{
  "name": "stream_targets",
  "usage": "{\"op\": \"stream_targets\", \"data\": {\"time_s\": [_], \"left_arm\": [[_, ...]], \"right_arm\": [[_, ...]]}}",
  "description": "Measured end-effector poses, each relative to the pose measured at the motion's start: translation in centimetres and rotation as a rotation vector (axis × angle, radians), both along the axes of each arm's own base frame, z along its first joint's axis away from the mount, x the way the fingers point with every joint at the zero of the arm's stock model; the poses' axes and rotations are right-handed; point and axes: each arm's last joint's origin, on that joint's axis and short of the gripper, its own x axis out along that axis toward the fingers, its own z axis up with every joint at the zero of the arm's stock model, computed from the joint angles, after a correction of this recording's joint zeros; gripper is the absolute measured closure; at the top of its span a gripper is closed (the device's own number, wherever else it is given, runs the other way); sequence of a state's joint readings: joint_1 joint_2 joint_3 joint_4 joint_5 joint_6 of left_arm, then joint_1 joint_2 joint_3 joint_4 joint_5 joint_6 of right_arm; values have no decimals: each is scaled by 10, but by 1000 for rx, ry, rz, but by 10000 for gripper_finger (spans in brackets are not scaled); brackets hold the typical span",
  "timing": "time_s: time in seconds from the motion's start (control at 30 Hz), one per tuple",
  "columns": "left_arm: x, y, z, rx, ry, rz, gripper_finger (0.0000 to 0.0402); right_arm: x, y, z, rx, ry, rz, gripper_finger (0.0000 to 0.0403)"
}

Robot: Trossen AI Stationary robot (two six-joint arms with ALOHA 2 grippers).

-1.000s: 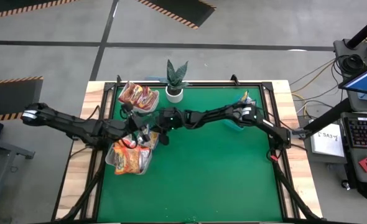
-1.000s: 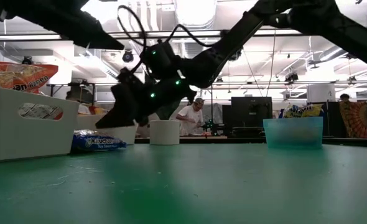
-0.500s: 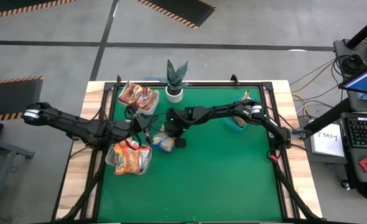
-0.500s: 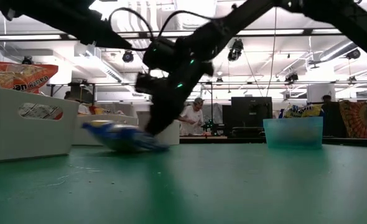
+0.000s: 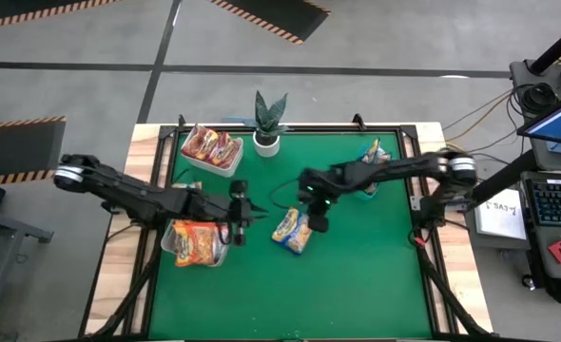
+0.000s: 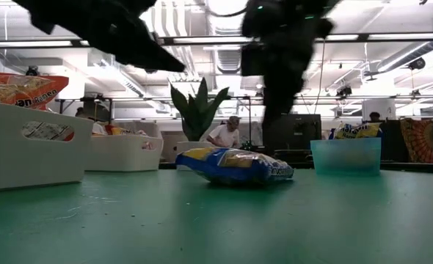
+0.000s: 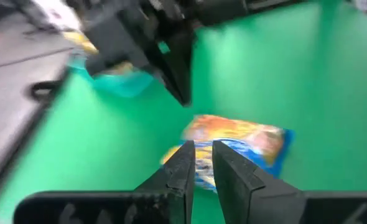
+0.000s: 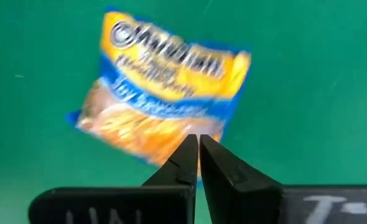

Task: Sort Maruchan noodles
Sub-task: Put the blue noodle pack into the blue bin

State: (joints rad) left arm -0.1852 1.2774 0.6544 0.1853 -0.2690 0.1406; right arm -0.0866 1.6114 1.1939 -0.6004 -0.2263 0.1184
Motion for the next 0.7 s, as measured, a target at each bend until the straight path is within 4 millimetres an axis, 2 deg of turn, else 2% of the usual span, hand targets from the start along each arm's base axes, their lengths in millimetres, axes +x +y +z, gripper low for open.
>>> {"op": "stream_targets", "data": {"time_s": [0.17, 0.33, 0.5, 0.7], "left_arm": [[29, -9, -14, -1, 102, -108, 363], [55, -14, -34, 26, 246, -156, 363], [77, -18, -52, 16, 319, -210, 363], [86, -18, -65, 5, 357, -203, 363]], "right_arm": [[-42, 18, -3, 109, -121, -185, 394], [-71, 33, -16, 206, -166, -341, 394], [-85, 41, -29, 277, -133, -445, 376], [-86, 45, -41, 267, -102, -522, 301]]}}
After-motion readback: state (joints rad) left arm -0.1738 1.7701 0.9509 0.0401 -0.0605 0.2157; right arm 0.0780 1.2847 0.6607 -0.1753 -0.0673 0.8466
